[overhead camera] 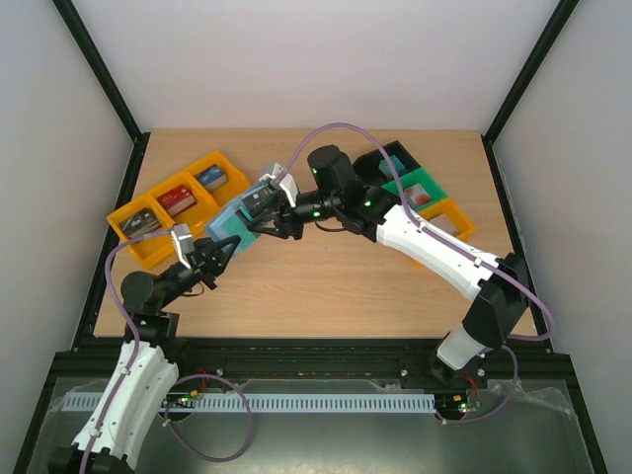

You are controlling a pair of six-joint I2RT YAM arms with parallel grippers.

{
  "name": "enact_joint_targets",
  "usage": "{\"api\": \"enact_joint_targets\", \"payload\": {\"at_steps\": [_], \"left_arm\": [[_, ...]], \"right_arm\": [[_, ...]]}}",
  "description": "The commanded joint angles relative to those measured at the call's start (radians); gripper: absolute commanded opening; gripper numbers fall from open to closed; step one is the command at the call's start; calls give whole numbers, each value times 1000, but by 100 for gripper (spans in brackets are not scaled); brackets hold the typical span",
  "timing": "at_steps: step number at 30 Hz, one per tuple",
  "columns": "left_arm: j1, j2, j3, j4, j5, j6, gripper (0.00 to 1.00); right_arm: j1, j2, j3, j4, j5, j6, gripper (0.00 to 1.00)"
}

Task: Take the credit cards out of the card holder

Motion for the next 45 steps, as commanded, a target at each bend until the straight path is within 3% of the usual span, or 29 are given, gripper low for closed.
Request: {"api": "enact_joint_targets", "payload": {"at_steps": [1, 7, 13, 17, 21, 25, 28, 34, 38, 42, 45], "left_arm": [[-5, -12, 1, 121, 129, 30, 2], [-4, -16, 5, 129, 168, 35, 2], [-5, -15, 5, 127, 178, 32, 2], [-5, -16, 7, 116, 174, 27, 2], [-5, -16, 4, 117, 158, 12, 17], [-4, -17, 2, 125, 141, -8, 3], [-4, -19, 3, 123, 156, -5, 2], [-4, -19, -1, 131, 160, -2, 2], [-4, -19, 1, 133, 163, -2, 2], [-4, -19, 1, 129, 163, 0, 3], [-5, -19, -1, 126, 160, 1, 3]], "right_arm": [[-7, -9, 8, 4, -9, -1, 33], [-7, -17, 12, -30, 13, -38, 31], [-6, -22, 2, -28, -140, -72, 2], [-7, -45, -17, -28, -217, -109, 2], [-7, -49, -21, -35, -225, -114, 2], [-9, -43, -18, -45, -223, -116, 2], [-13, -45, -16, -63, -194, -126, 12], [-20, -46, -22, -41, -232, -112, 15], [-25, -52, -22, -56, -243, -139, 13], [-33, -57, -26, -67, -262, -152, 2], [-33, -57, -26, -76, -274, -161, 2]]}}
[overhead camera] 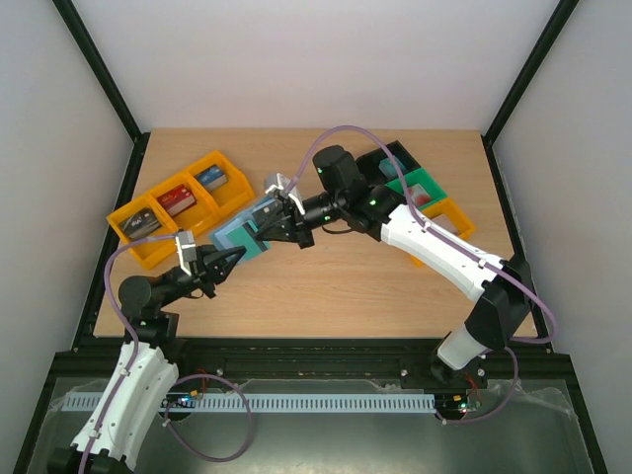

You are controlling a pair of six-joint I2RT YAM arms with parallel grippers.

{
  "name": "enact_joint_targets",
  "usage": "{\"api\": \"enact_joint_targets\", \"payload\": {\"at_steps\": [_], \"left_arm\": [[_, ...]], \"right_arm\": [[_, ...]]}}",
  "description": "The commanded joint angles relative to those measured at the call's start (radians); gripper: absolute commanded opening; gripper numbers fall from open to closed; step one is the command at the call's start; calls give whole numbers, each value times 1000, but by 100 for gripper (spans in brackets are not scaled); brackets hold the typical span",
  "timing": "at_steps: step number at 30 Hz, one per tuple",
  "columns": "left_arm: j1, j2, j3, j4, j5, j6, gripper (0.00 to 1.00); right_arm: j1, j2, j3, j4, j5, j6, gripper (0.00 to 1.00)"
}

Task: Take the credit cards out of the card holder

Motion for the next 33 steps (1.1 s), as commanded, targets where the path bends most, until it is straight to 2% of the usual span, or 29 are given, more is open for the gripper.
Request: {"api": "enact_joint_targets", "payload": {"at_steps": [1, 4, 6, 12, 13, 15, 16, 23, 29, 33], "left_arm": [[-2, -12, 1, 49, 7, 10, 2], [-3, -14, 1, 41, 3, 7, 3], [-3, -13, 0, 36, -3, 5, 12], [-2, -15, -2, 39, -7, 3, 15], [-3, -15, -2, 39, -7, 2, 15], [-3, -16, -1, 35, -5, 8, 4], [-3, -16, -1, 32, -8, 9, 3], [-3, -16, -2, 34, -37, -3, 3], [0, -19, -18, -6, -160, -48, 2], [10, -20, -24, -97, -335, -106, 3]], "right_arm": [[-7, -40, -11, -16, -40, -26, 2], [-10, -51, -16, -20, -33, -43, 2], [-13, -60, -22, -17, -25, -44, 2], [-21, -66, -20, -36, -13, -53, 2], [-22, -67, -21, -41, -10, -55, 2], [-25, -69, -21, -45, -7, -57, 2], [-27, -70, -21, -46, -7, -56, 2], [-69, -95, -33, -68, 49, -59, 2], [-141, -142, -52, -79, 145, -29, 2], [-173, -168, -22, -112, 313, -7, 2]]}}
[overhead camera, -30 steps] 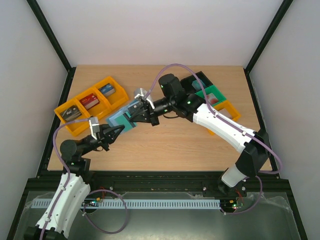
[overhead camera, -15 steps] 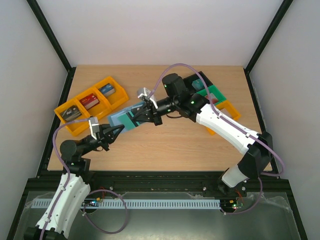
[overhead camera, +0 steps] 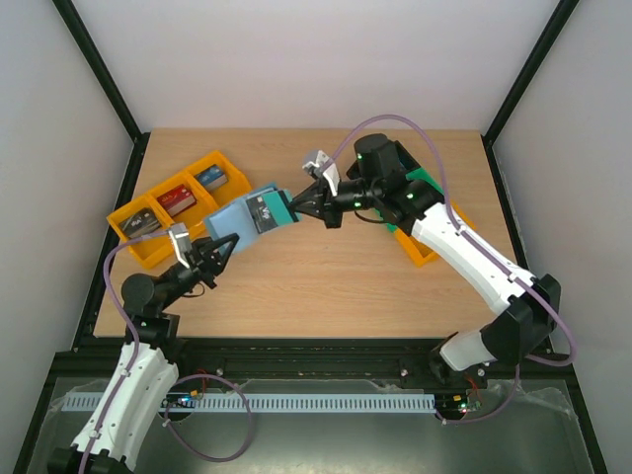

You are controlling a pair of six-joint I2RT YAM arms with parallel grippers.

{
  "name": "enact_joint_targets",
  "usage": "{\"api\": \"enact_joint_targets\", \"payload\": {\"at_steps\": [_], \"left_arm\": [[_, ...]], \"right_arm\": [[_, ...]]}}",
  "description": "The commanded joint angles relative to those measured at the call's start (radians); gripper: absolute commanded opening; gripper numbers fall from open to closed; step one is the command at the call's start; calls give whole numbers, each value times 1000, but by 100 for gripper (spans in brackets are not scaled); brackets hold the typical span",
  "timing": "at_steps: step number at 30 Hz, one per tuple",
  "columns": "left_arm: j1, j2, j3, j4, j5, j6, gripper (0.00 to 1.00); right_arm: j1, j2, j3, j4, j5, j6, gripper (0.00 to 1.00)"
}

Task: Take the credit cards out of the card holder

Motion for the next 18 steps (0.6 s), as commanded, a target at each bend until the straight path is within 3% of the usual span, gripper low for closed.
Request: {"api": "enact_joint_targets", "payload": {"at_steps": [1, 6, 13, 18], "left_arm": [[20, -15, -19, -84, -234, -80, 2], [47, -32, -25, -200, -387, -90, 2], [67, -53, -41, -251, -451, -157, 2], [77, -80, -59, -252, -464, -165, 3]], "right_arm": [[-36, -48, 43, -61, 237, 31, 2], [-52, 33, 200, -259, 724, 40, 2], [-82, 230, 355, -377, 1092, 16, 2], [-136, 511, 629, -465, 1342, -18, 2]]}}
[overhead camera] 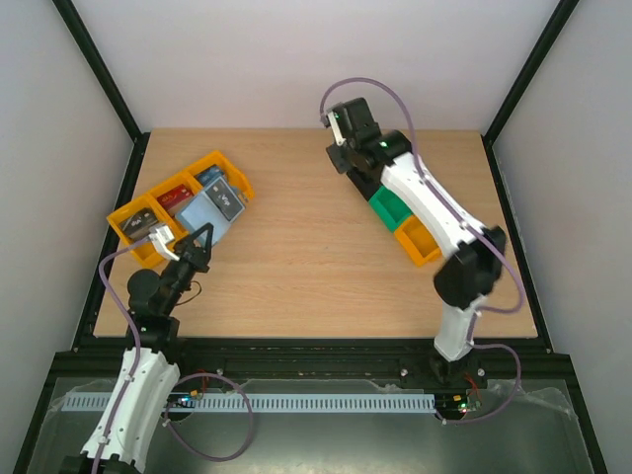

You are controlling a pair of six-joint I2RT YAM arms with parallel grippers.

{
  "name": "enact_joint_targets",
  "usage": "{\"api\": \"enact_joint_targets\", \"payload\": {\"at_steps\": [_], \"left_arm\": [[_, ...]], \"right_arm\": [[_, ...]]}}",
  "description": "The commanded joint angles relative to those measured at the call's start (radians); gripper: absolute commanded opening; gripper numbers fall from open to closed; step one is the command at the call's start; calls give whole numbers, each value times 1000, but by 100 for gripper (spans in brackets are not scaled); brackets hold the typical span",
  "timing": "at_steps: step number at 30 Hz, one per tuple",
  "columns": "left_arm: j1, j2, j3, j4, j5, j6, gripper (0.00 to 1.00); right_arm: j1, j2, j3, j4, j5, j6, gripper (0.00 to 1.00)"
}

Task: Take the credit cards out of the card holder

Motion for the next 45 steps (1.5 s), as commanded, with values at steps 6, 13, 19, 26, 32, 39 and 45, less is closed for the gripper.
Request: {"api": "enact_joint_targets", "payload": {"at_steps": [6, 13, 19, 26, 32, 39, 45], "left_arm": [[11, -59, -37, 10, -58, -4, 2], [11, -37, -50, 34, -67, -7, 3], [11, -30, -52, 35, -74, -3, 2], [11, -25, -52, 35, -76, 0, 2], [11, -17, -55, 40, -78, -1, 2], [11, -16, -54, 44, -77, 0, 2], [11, -14, -55, 47, -75, -4, 3]], "right_arm": [[-109, 474, 423, -55, 521, -130, 2], [-157, 662, 469, 31, 635, -217, 2], [-186, 747, 455, 62, 745, -248, 2], [-213, 822, 452, 113, 769, -286, 2], [-213, 808, 428, 48, 760, -244, 2], [-220, 797, 421, 10, 773, -237, 2], [-220, 755, 380, -32, 819, -213, 2]]}}
